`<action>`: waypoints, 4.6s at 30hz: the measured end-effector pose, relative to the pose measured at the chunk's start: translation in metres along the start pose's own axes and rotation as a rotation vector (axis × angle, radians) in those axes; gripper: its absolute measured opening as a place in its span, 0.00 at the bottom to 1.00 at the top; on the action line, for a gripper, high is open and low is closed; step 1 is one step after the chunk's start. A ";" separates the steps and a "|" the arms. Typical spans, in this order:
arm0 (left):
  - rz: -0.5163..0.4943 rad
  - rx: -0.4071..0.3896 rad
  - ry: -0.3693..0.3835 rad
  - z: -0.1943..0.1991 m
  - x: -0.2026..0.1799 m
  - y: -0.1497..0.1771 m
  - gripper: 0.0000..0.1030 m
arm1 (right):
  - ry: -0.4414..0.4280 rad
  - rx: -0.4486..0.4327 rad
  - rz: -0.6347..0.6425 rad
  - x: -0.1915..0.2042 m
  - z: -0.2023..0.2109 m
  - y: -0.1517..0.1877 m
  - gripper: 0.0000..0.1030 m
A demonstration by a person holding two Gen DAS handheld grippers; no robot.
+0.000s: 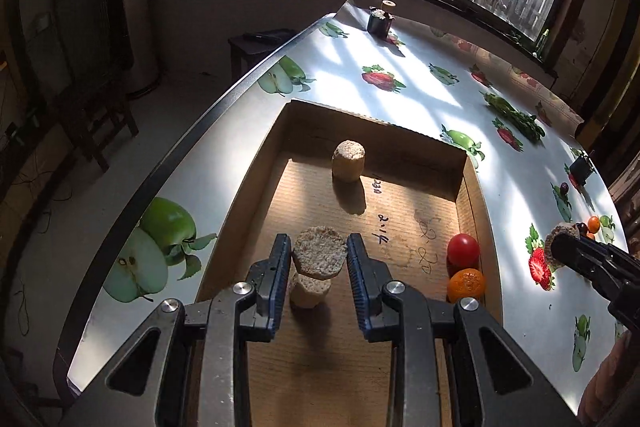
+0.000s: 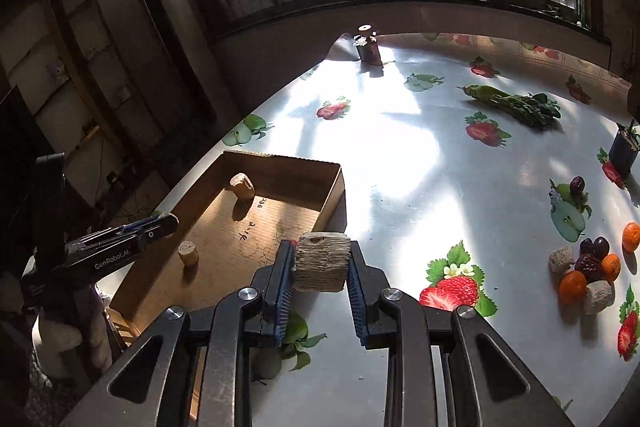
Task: Organize fruits
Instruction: 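Carry both beige pieces into the box and open both tools, then move left tool toward a beige piece while right tool approaches a tangerine, then grasp a beige cork piece with left tool while right tool grasps a tangerine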
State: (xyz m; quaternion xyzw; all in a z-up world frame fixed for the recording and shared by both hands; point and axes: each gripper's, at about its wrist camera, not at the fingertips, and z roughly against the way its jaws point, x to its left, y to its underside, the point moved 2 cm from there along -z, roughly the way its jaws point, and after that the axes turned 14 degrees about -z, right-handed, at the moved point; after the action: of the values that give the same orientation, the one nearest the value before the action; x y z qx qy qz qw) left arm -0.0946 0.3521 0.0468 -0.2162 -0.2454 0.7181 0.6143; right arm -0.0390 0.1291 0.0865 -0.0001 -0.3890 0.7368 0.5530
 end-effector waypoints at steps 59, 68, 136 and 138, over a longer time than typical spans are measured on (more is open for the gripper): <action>-0.219 -0.254 -0.190 0.136 -0.161 0.020 0.78 | 0.140 -0.219 -0.202 -0.142 0.137 0.025 0.45; -0.243 -0.243 -0.075 0.123 -0.191 0.011 0.78 | 0.259 -0.354 -0.322 -0.224 0.206 0.011 0.58; -0.226 -0.221 0.223 0.026 -0.228 -0.036 0.32 | 0.320 -0.312 -0.424 -0.290 0.112 -0.037 0.34; -0.150 -0.206 0.177 0.033 -0.185 -0.027 0.32 | 0.276 -0.306 -0.373 -0.255 0.112 -0.034 0.34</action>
State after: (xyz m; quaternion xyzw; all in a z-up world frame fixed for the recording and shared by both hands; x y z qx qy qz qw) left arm -0.0654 0.1702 0.0913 -0.3217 -0.2781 0.6192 0.6601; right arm 0.0396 -0.1398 0.0742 -0.1124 -0.4101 0.5481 0.7203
